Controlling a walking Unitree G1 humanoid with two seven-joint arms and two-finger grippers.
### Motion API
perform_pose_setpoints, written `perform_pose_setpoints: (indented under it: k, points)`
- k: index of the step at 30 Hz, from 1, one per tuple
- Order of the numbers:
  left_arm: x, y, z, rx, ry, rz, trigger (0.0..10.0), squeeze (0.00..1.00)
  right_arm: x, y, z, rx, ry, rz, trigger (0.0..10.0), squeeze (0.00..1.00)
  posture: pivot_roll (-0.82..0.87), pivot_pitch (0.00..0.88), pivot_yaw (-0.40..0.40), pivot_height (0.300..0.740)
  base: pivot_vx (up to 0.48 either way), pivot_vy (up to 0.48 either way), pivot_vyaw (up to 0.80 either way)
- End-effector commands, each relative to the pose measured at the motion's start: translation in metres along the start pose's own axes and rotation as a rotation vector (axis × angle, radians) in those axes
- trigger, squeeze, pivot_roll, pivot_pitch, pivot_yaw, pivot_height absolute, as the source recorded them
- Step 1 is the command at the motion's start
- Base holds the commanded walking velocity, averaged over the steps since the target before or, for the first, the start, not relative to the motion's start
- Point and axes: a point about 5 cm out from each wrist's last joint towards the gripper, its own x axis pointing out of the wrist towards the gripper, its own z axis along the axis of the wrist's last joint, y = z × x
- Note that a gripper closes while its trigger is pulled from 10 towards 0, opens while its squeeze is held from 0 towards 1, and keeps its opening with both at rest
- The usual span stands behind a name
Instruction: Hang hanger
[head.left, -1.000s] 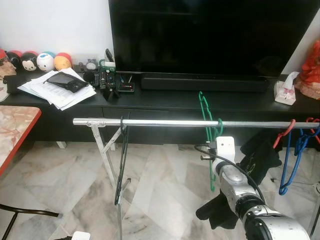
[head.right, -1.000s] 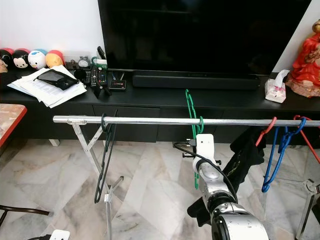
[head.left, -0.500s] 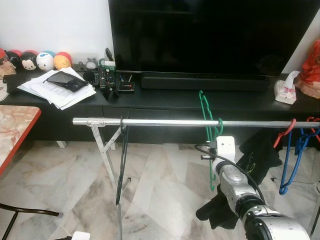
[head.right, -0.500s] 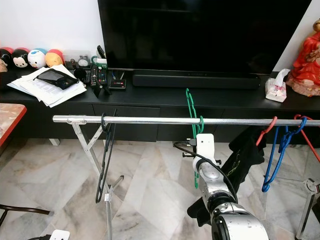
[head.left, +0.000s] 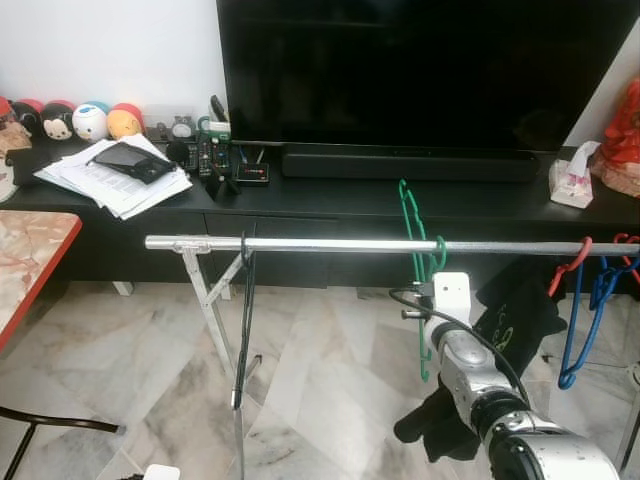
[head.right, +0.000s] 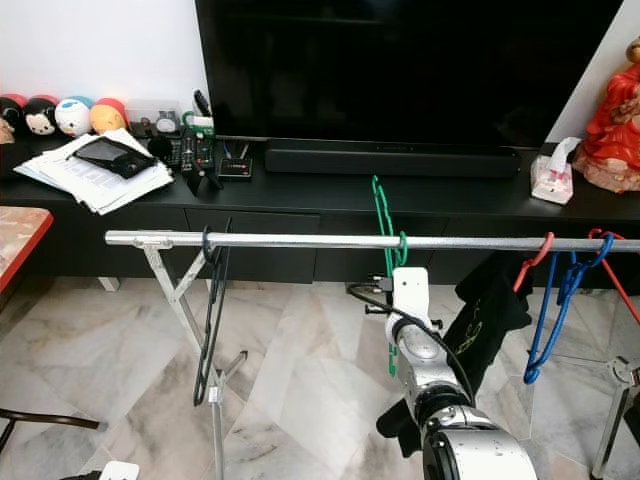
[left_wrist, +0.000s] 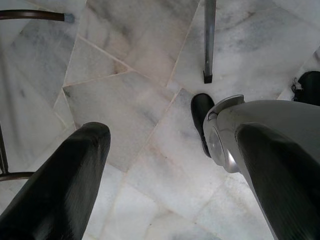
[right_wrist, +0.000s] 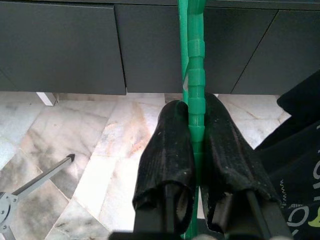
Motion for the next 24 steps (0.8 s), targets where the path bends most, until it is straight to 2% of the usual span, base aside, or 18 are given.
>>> perform_pose_setpoints:
  k: [1,3,4,5,15,24]
  points:
    - [-0.0011,0.0008,-0.0063,0.022,0.026,0.000,10.0,0.00,-0.0005,-0.0026,0.0008,0.011,-0.016,-0.015,10.0,0.00,0.01,0.000,-0.075,0.740,0.000,0.000,0.00]
    - [-0.0011,0.0009,-0.0062,0.022,0.026,0.000,10.0,0.00,-0.0004,-0.0025,0.0017,0.019,-0.021,-0.011,10.0,0.00,0.01,0.000,-0.075,0.740,0.000,0.000,0.00]
    - [-0.0011,0.0010,-0.0061,0.022,0.026,0.000,10.0,0.00,-0.0003,-0.0025,0.0023,0.022,-0.024,-0.009,10.0,0.23,0.01,0.000,-0.075,0.740,0.000,0.000,0.00]
    - [-0.0011,0.0010,-0.0061,0.022,0.026,0.001,10.0,0.00,-0.0002,-0.0025,0.0028,0.024,-0.026,-0.009,10.0,1.00,0.01,0.000,-0.075,0.740,0.000,0.000,0.00]
    - [-0.0011,0.0013,-0.0061,0.023,0.026,0.002,10.0,0.00,-0.0003,-0.0028,0.0036,0.028,-0.036,-0.016,10.0,1.00,0.02,0.000,-0.075,0.740,0.000,0.000,0.00]
    - [-0.0012,0.0004,-0.0067,0.024,0.028,-0.004,10.0,0.00,-0.0007,-0.0006,-0.0039,0.000,0.021,-0.004,10.0,1.00,0.01,0.000,-0.074,0.740,0.000,0.000,0.00]
